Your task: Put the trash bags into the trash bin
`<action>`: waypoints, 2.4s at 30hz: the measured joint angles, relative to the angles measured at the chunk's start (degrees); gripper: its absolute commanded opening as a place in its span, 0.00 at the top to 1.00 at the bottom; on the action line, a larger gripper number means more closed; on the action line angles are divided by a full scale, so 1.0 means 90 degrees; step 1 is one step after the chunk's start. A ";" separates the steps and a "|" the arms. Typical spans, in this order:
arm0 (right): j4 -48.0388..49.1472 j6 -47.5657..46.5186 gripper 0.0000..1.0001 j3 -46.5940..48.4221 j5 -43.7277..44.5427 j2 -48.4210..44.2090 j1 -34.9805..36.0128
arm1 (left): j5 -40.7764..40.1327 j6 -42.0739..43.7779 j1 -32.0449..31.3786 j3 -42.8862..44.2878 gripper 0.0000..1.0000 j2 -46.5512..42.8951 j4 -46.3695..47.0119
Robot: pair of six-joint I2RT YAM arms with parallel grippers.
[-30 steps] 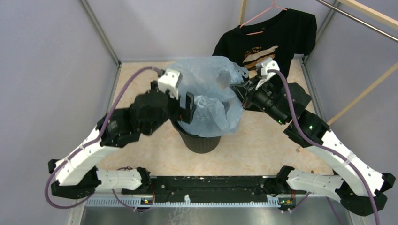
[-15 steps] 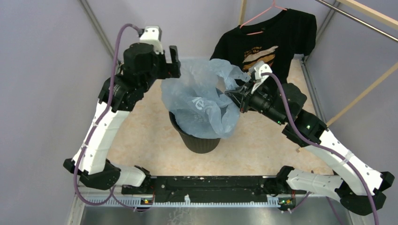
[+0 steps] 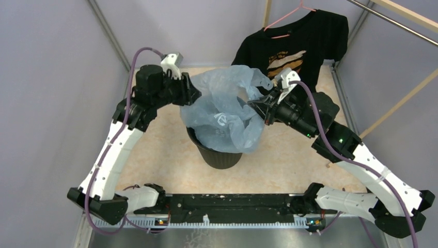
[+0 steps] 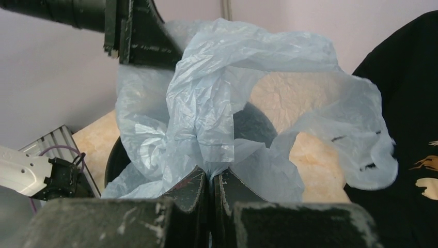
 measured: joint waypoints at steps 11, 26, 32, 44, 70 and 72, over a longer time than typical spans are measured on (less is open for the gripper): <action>0.0301 0.0340 1.00 -0.0046 -0.0296 0.0036 0.0000 | 0.2203 -0.0321 -0.0097 -0.1853 0.87 -0.1554 0.0663; 0.1209 0.1855 1.00 -0.0265 -0.0447 0.0695 0.0000 | 0.0316 -0.1146 -0.2030 -0.2650 0.53 -0.0561 0.0699; 0.1333 0.2127 1.00 -0.0420 -0.0532 0.0731 0.0000 | -0.0036 -0.1066 -0.2030 -0.2650 0.18 -0.0925 0.0634; 0.0304 0.1911 1.00 0.0369 -0.1246 0.2373 0.0299 | -0.1326 -0.0763 -0.2030 -0.1989 0.02 -0.2312 0.0039; -0.0651 0.1137 1.00 0.0784 0.1054 0.5030 0.0906 | -0.2909 -0.1149 -0.2030 -0.2249 0.02 -0.3133 -0.0665; -0.0646 0.1124 1.00 0.0787 0.1061 0.5003 0.0906 | -0.2781 -0.1175 -0.2030 -0.2249 0.02 -0.3038 -0.0656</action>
